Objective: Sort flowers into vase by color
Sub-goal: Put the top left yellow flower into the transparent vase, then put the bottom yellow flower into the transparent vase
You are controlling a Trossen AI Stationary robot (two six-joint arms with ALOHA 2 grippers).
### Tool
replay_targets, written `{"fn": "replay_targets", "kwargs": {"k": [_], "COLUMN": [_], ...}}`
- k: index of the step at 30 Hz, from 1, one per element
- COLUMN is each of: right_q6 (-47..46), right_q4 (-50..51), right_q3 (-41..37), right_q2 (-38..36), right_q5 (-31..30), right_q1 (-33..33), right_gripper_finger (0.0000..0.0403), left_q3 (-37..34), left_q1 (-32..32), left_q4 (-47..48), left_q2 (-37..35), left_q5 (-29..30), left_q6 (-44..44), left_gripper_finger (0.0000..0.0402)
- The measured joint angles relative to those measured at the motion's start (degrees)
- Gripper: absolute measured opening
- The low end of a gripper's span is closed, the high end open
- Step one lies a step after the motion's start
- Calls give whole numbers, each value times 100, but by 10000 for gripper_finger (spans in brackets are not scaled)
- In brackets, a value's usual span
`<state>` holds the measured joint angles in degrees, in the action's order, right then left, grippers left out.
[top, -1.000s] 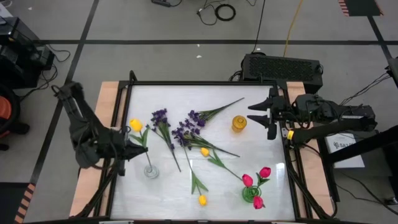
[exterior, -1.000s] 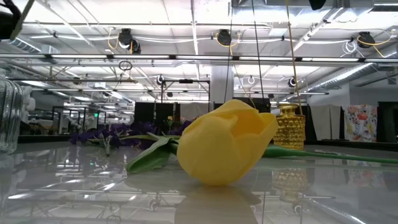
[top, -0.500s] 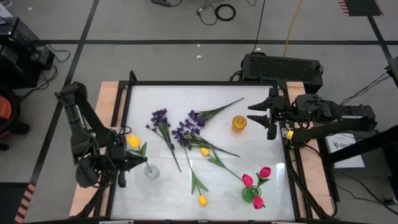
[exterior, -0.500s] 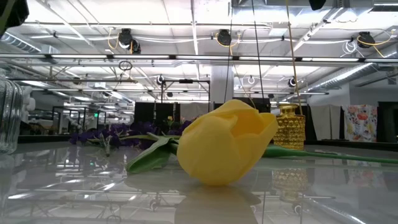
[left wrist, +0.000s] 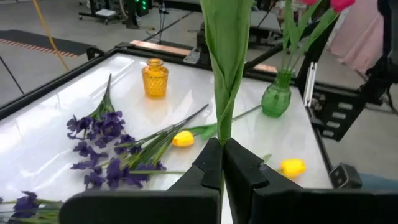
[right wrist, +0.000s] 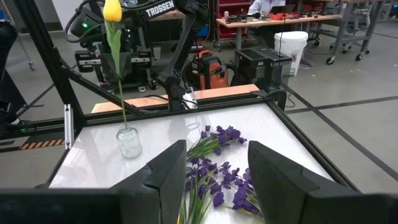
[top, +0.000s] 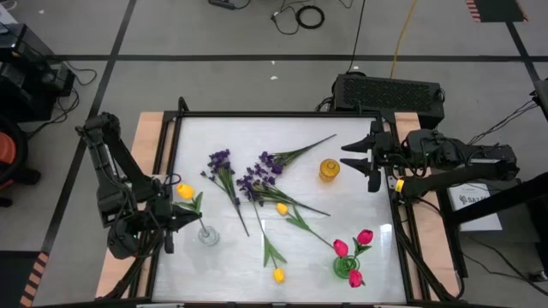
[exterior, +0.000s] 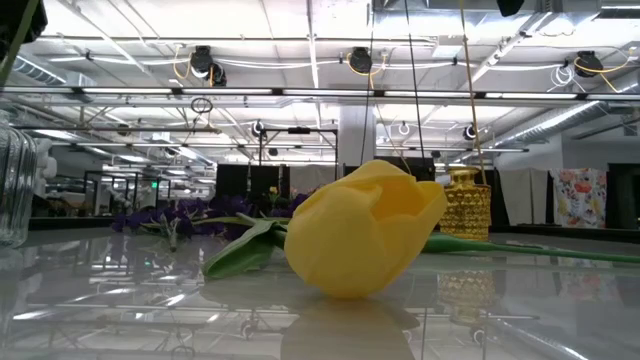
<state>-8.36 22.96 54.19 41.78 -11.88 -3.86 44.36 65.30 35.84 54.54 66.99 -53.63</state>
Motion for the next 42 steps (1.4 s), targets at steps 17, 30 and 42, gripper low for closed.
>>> {"fn": "replay_targets", "kwargs": {"k": [17,30,42], "right_q6": [17,3,-96], "right_q4": [2,2,22], "right_q3": [0,0,0], "right_q2": [0,2,2], "right_q5": [0,0,0], "right_q1": [0,0,-2], "right_gripper_finger": [164,164,164], "left_q3": [0,675,2009], "left_q1": [-3,-3,-540], "left_q4": [69,71,-414], "left_q2": [432,270,289], "left_q5": [-386,-96,404], "left_q6": [-197,426,3522], "left_gripper_finger": [106,157,148]}}
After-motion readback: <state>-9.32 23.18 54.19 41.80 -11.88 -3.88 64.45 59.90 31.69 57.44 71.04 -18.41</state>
